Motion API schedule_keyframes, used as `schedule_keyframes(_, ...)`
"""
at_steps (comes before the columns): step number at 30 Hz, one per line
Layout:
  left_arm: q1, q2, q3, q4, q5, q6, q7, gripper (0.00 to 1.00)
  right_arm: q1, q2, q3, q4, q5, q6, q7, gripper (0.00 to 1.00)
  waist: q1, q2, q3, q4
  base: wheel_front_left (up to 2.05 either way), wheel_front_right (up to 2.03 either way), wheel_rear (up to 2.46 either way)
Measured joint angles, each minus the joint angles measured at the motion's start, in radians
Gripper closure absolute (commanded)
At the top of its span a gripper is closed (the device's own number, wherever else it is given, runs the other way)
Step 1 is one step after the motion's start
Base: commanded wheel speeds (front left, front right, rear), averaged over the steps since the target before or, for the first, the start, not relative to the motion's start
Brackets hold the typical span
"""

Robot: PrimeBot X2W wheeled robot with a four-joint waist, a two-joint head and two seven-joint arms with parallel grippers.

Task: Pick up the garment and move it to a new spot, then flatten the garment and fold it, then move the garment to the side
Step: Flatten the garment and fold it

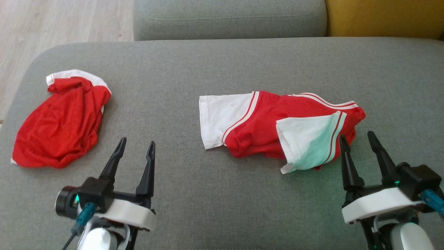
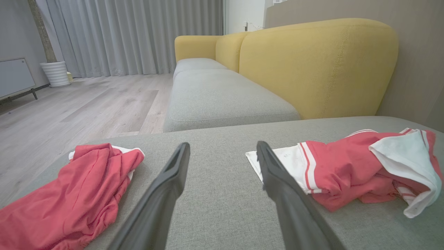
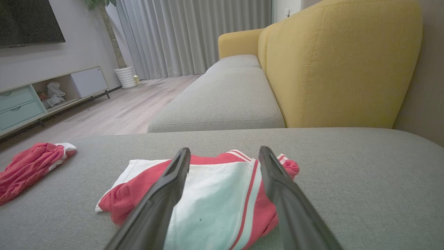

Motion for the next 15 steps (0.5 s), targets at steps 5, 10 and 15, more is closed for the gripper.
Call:
schedule_keyframes(5,0.0,0.001,-0.002,0.0,0.0,0.001,0.0,0.0,0.0,0.0,0.0,0.0,0.009,0.0,0.0,0.0,0.0,0.0,0.002,0.001,0.0,0.0,0.0)
schedule_keyframes(10,0.0,0.001,-0.007,0.003,-0.001,0.001,0.0,0.0,0.0,0.0,0.0,0.0,0.018,0.0,0.0,0.0,0.0,0.0,0.006,0.002,0.0,0.0,0.0)
schedule_keyframes(15,-0.01,-0.003,-0.083,0.042,-0.011,-0.028,0.019,0.0,0.0,0.0,0.0,-0.001,0.019,0.0,0.0,0.0,0.0,0.0,0.026,0.004,0.0,0.0,0.0)
